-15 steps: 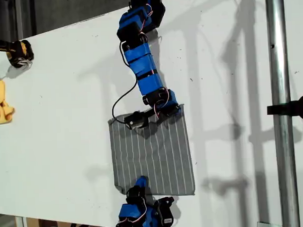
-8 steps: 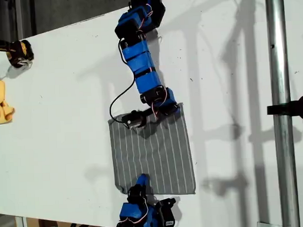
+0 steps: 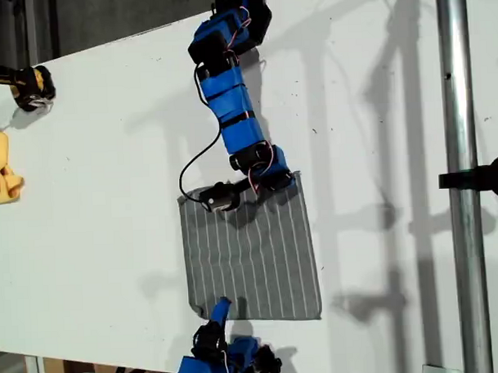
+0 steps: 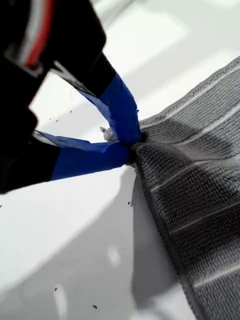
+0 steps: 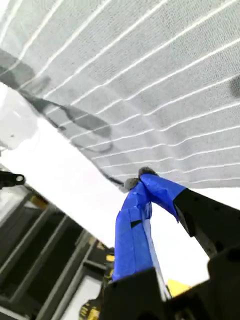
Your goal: Grasp corners of a towel and fold twice.
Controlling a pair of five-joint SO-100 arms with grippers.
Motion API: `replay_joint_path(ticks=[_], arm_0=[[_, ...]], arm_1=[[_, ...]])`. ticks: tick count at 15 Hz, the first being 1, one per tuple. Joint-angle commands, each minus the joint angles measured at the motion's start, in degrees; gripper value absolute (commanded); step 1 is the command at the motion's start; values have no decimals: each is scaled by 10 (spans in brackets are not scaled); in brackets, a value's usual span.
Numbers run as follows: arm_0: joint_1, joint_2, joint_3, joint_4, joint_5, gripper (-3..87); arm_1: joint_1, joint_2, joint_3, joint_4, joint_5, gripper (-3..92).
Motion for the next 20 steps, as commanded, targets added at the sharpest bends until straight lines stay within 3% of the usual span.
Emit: replay_joint_path(ticks=[1,3,6,11,13,15,20], arm_0=[[53,-135,-166,25,37,-27],[112,-245,-286,62,86,-27],[214,-263,-311,67,140,-27],[335,-291,-285,108,137,-24],[364,-293,-293,124,114,141],[404,-294,-295,120,116,218],[425,-285,-173,108,73,254]], arm_1=[[6,42,-2,-7,-8,-2],[6,42,-1,-9,-10,-2],[4,44,2,-9,-11,-2],[8,44,5,-14,-17,-2],[9,44,5,-14,-18,-2],[9,44,5,-15,-19,-2],[5,45,5,-16,-20,-2]])
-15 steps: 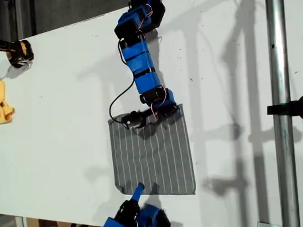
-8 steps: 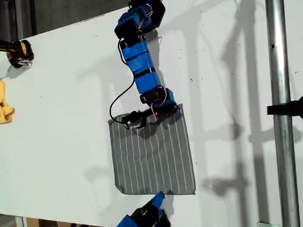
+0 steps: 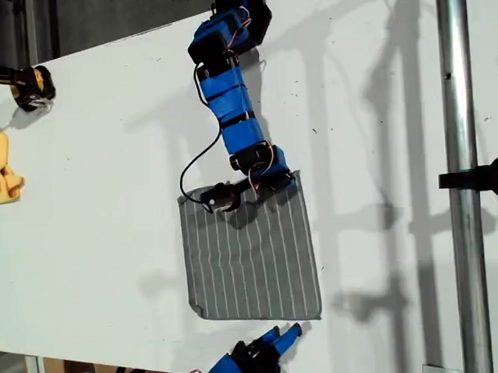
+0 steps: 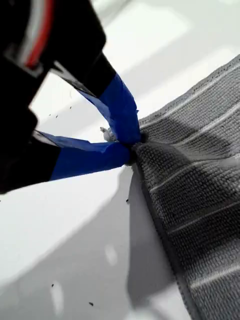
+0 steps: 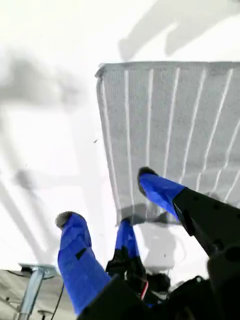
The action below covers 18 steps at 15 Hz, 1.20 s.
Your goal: Grasp corners of a towel and fold twice.
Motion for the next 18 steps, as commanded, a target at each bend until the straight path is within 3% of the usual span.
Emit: replay_joint_path(ticks=[1,8,12,18], arm_0=[[3,17,72,-27,-33,252],[83,43,261,-216,-143,202],[96,-101,265,-309,-167,198],[80,-222,249,-340,-199,192]], arm_1=[[4,46,-4,-8,-8,-2],[2,46,-2,-2,-8,-2],[4,44,-2,-2,-5,-2],[3,44,-2,-2,-3,-2]])
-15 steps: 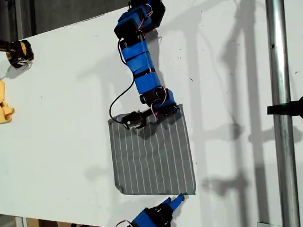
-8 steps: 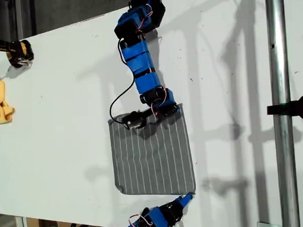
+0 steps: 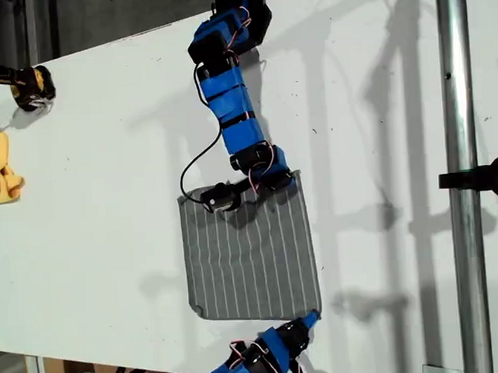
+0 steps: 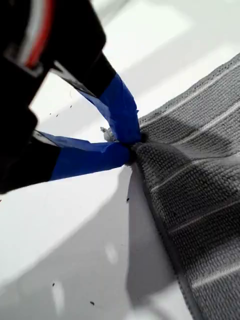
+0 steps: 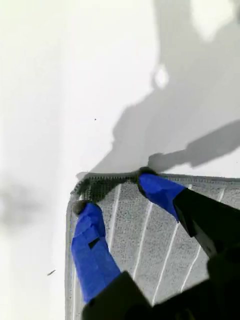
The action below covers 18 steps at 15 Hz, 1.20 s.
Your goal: Grasp corners of a towel and fold twice.
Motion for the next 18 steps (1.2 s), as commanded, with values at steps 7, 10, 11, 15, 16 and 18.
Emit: replay_joint_path(ticks=[7,10,11,15,16,18], arm_0=[[-25,-153,-105,-69,10,203],[-33,-182,-89,-98,-11,138],[-39,-180,-76,-98,-25,76],[-51,-152,-50,-74,-67,-21],[-52,-142,-51,-68,-68,-21],[-63,-110,-68,-43,-52,-21]], arm_1=[[-1,43,-4,-1,-2,-2],[-2,43,-4,-1,-2,-2],[-3,43,-4,-1,-2,-2],[-4,43,-4,0,-2,-2],[-5,44,-4,-1,-2,-2],[-5,56,-4,3,-5,-2]])
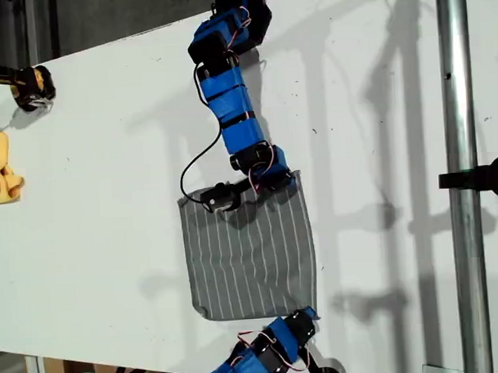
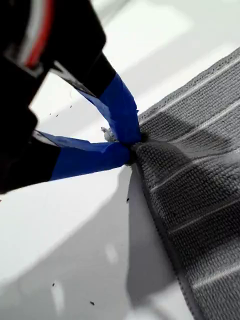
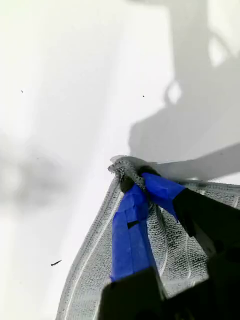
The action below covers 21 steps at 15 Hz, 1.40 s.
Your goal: Grasp corners of a towel and fold twice.
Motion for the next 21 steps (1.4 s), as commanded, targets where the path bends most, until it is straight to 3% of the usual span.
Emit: replay_joint_path(ticks=[1,8,14,17,21], arm_0=[[-24,38,-34,28,28,-21],[-74,-27,-329,190,182,-21],[-109,-47,-425,272,203,-21],[-179,-18,-407,312,233,-21],[-321,90,-367,333,325,-21]], arm_1=[[-5,69,-4,6,-7,-2],[-35,187,-3,34,-28,-2],[-12,240,51,5,-52,-2],[41,241,53,-26,-83,-2],[126,260,51,-29,-142,-2]])
